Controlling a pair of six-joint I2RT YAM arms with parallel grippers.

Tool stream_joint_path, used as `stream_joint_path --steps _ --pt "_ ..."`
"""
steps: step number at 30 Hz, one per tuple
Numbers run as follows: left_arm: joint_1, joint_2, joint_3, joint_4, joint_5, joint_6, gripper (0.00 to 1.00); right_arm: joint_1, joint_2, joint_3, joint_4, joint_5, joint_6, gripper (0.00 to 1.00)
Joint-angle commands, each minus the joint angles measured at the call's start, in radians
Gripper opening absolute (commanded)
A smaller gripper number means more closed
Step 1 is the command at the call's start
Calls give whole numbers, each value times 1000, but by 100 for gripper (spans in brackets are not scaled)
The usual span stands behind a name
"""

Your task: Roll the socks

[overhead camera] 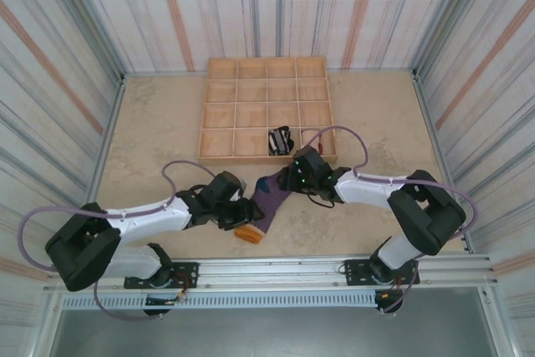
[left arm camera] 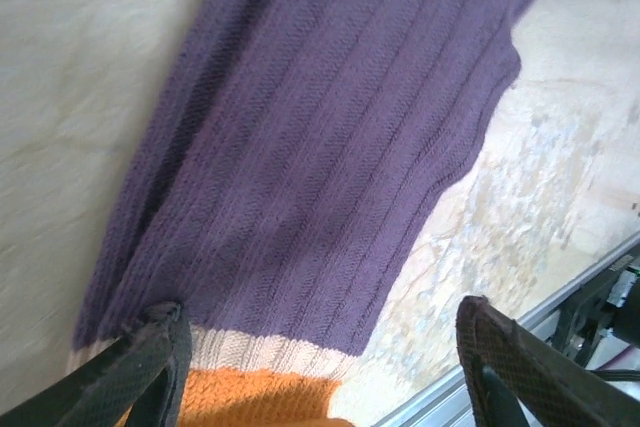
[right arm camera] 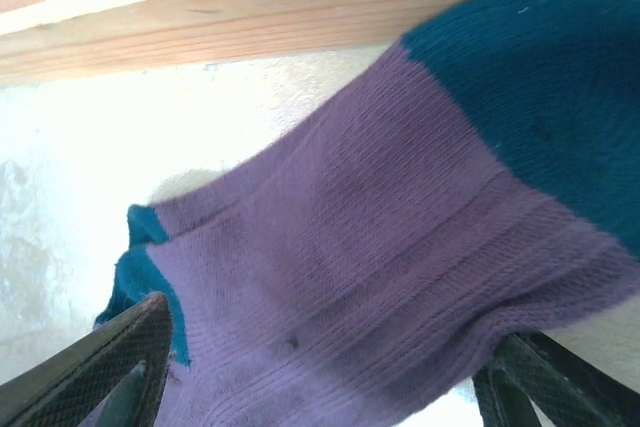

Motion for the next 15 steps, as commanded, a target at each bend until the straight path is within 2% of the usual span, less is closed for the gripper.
stream_joint_path --steps 1,3,8,15 --pt "25 -98 54 -212 -68 10 73 32 -104 -25 -35 15 -160 80" --pt "61 -149 68 -264 -43 67 74 60 -161 -37 -58 14 -224 85" --pt "206 -229 39 -331 86 135 74 174 -270 -66 -123 73 -339 86" --pt "338 -251 39 -425 167 219 76 446 -351 -129 -76 283 -408 84"
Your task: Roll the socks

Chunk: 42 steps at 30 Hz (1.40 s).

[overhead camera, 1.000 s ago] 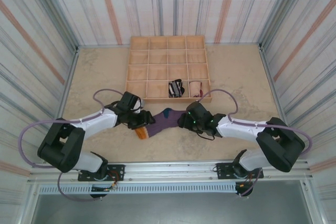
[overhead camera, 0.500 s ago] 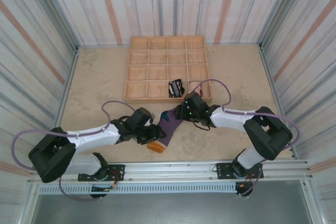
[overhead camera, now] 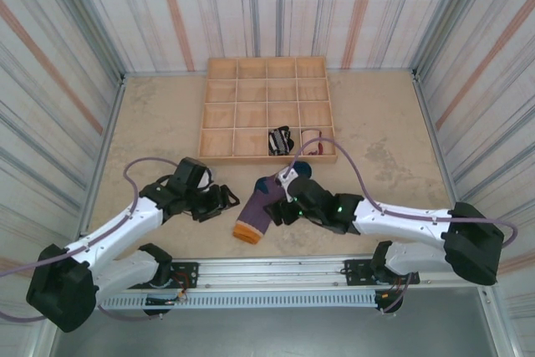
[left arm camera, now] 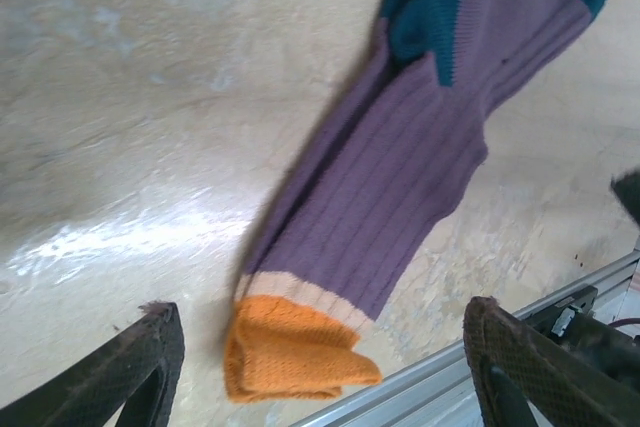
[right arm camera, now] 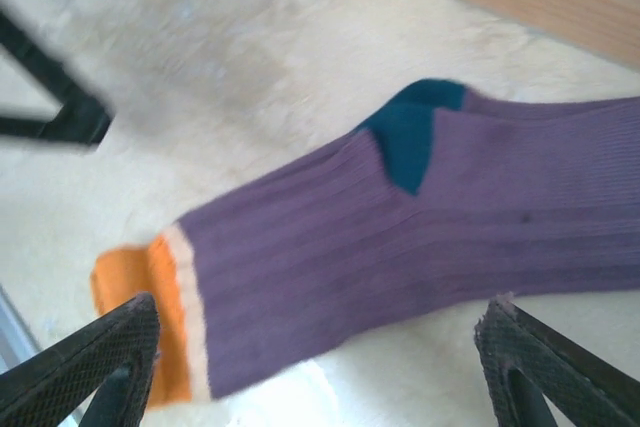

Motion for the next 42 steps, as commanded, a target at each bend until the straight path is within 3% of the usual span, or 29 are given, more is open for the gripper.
stream_joint_path --steps 1,6,13,26,31,35,38,42 --pt "32 -10 -1 -95 63 79 76 106 -11 -30 9 142 -74 83" --pt "51 9 24 -115 72 90 76 312 107 -12 70 327 -107 79" --pt "56 25 30 -102 96 91 81 450 311 75 83 450 -135 76" --pt "61 19 33 -115 78 87 83 460 514 158 154 473 -206 68" --pt "62 16 30 -118 81 90 83 451 553 168 162 481 -207 56" --pt "63 11 21 -110 88 85 83 438 543 162 162 476 -193 32" --pt "64 1 15 -98 90 80 82 405 518 156 163 413 -177 11" --pt "64 -23 4 -72 87 59 81 325 465 130 189 260 -121 0"
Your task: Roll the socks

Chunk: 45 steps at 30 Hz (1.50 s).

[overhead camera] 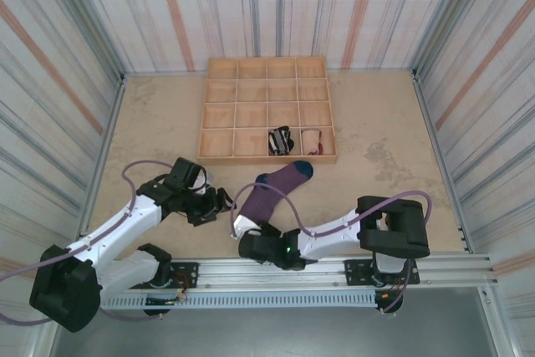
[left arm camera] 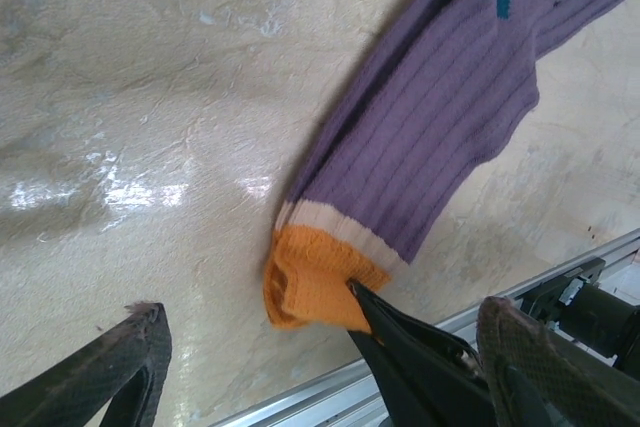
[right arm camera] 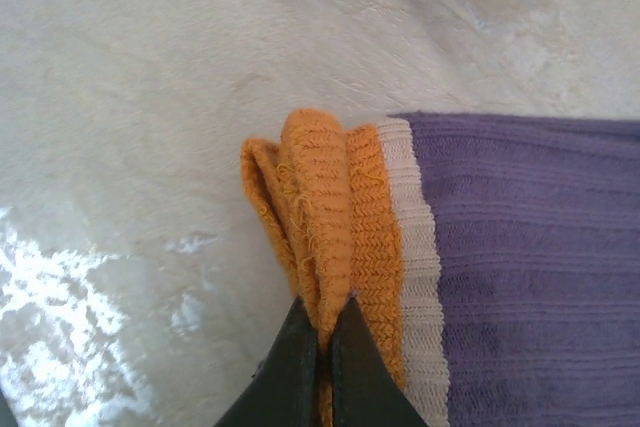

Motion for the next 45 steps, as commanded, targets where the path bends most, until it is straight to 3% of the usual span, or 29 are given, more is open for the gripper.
stream_joint_path --steps 1,7,13,19,29,39,45 --pt "7 -34 -3 16 13 -7 81 -70 -71 -30 19 -150 65 0" --pt "6 -58 -33 73 28 -47 79 -269 -136 -67 64 -526 217 0" --pt "-5 -51 -57 97 15 -61 77 -412 -94 -108 159 -758 370 0" --pt "-28 -37 -70 130 -2 -81 72 -429 -18 -112 204 -795 444 0" --pt "-146 48 -97 205 -166 -103 54 -515 131 -81 175 -874 617 0" --pt "-148 130 -128 376 -270 -111 50 -531 166 -100 246 -915 685 0" --pt "-143 183 -108 404 -290 -111 41 -542 173 -111 276 -929 701 0"
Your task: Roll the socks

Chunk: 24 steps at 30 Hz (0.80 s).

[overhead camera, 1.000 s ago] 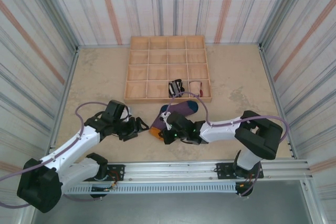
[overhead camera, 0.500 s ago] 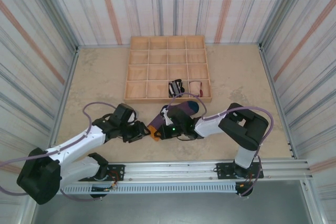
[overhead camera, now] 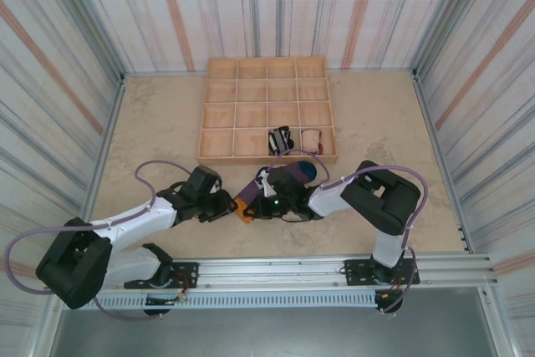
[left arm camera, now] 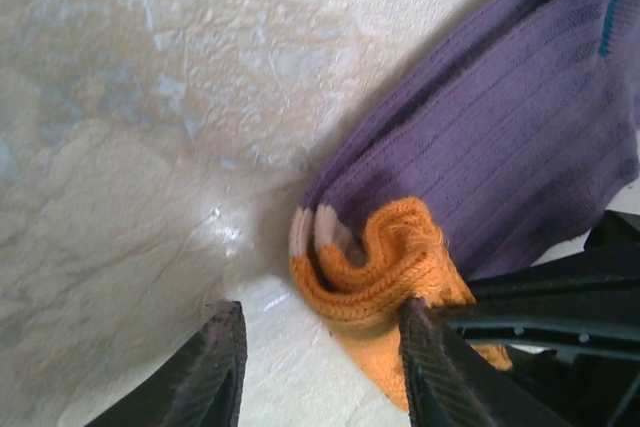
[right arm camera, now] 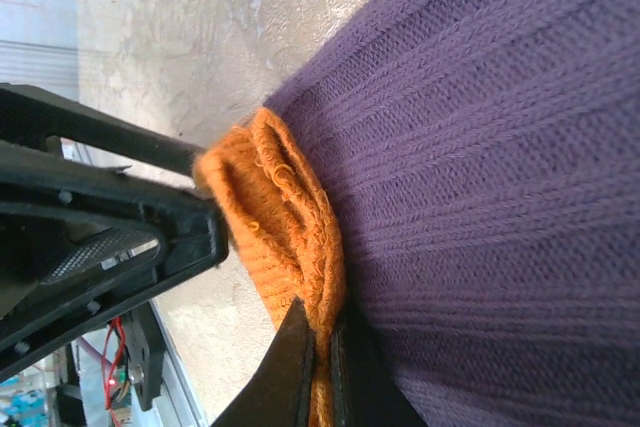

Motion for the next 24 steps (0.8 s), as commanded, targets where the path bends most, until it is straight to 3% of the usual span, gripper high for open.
stream_joint_path --steps 1,13,21,24 --pt "3 33 9 35 -35 -2 38 -12 54 -49 -110 22 33 0" --pt "2 103 1 48 -41 -19 31 -33 63 -55 -67 4 61 0" --pt "3 199 59 -33 -53 -20 9 -34 0 -34 -176 54 -7 1" --pt "5 209 92 -88 -56 -3 4 -27 -86 -29 -267 120 -68 13"
